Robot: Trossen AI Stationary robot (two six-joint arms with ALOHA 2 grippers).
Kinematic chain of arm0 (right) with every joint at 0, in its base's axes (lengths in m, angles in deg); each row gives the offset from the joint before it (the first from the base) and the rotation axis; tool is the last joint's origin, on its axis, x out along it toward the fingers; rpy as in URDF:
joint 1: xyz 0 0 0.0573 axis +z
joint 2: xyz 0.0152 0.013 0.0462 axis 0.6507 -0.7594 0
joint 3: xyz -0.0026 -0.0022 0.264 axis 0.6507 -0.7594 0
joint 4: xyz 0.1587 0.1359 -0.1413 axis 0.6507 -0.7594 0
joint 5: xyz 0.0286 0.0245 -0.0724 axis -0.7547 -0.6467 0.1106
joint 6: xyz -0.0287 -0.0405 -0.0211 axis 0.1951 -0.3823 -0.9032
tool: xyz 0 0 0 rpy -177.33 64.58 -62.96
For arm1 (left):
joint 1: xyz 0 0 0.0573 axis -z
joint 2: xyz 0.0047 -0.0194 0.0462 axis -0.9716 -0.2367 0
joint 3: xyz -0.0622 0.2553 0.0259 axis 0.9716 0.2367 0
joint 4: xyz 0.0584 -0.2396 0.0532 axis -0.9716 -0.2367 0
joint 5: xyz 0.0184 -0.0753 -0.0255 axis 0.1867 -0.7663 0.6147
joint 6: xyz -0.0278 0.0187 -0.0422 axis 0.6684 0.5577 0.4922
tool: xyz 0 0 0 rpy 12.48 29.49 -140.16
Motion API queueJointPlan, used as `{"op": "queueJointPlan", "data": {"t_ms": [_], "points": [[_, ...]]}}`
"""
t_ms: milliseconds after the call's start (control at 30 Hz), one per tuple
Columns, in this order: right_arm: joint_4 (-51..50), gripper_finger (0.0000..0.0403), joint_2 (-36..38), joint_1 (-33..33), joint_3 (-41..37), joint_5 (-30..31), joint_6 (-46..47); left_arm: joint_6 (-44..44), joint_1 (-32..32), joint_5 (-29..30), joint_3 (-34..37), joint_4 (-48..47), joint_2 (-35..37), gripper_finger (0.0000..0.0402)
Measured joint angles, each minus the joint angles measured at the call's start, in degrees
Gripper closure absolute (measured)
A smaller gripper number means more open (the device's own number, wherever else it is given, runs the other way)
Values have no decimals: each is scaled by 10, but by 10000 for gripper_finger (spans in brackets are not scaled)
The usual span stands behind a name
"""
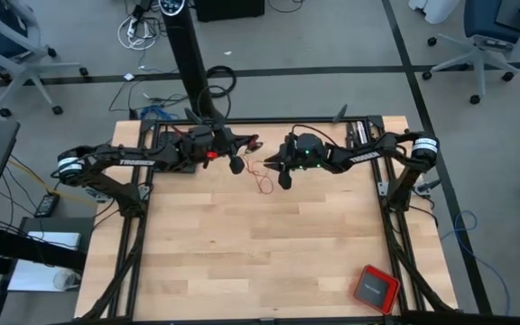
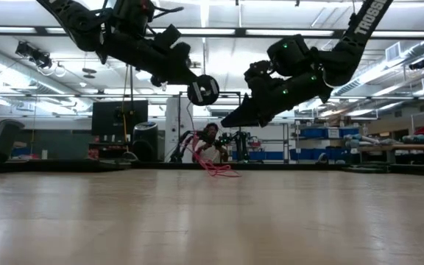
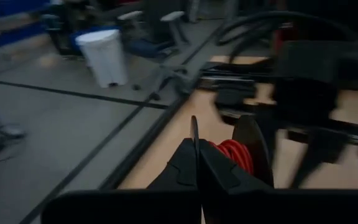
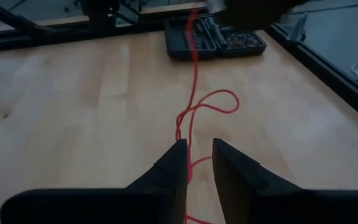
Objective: Coil cords
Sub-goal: Coil the red wire onto the spool
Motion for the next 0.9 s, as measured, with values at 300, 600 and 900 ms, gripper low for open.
{"op": "queueJointPlan", "data": {"t_ms": [300,600,900], "points": [[71,328,-17,-30,0,-2,-16,-52,-27,22,0,144,0,401],[120,329,-19,-68,0,-14,-10,-88,-62,-25,0,199,0,401],[119,309,-19,-84,0,-20,-26,-86,-65,-30,0,211,-7,401]]}}
